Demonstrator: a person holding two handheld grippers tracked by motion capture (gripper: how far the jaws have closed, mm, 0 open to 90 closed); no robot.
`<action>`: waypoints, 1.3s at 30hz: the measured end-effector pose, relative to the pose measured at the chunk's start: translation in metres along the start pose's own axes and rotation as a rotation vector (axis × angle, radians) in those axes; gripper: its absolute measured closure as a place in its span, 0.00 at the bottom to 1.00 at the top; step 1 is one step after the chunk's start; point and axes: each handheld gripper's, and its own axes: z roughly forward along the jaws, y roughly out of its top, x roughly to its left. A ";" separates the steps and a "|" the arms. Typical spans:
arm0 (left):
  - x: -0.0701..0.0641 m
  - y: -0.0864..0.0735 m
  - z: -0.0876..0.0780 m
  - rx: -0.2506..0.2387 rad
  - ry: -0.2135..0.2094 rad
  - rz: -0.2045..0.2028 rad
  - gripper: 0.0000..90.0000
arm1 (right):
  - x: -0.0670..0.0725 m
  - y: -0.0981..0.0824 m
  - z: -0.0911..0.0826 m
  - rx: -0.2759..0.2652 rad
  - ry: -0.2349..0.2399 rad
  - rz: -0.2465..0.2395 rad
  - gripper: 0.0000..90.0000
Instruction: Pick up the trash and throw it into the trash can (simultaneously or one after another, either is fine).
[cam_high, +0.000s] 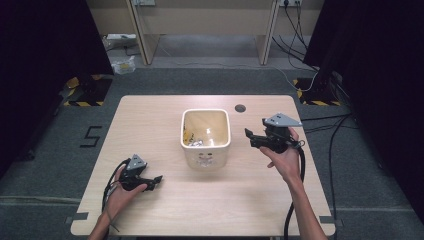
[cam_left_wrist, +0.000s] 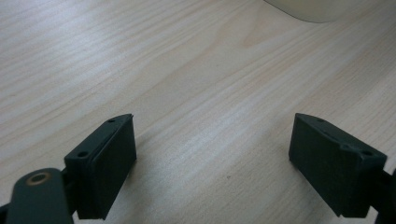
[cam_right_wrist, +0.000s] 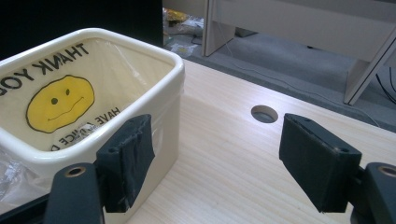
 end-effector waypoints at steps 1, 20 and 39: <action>0.000 0.000 0.000 0.000 0.000 0.000 0.15 | 0.000 -0.001 0.000 0.001 0.000 -0.003 0.29; 0.000 0.000 0.000 0.000 0.000 0.000 0.15 | 0.004 -0.016 -0.003 0.015 -0.034 -0.032 0.27; 0.000 0.000 0.000 0.000 0.000 0.000 0.15 | 0.009 -0.045 -0.003 0.039 -0.016 -0.018 0.27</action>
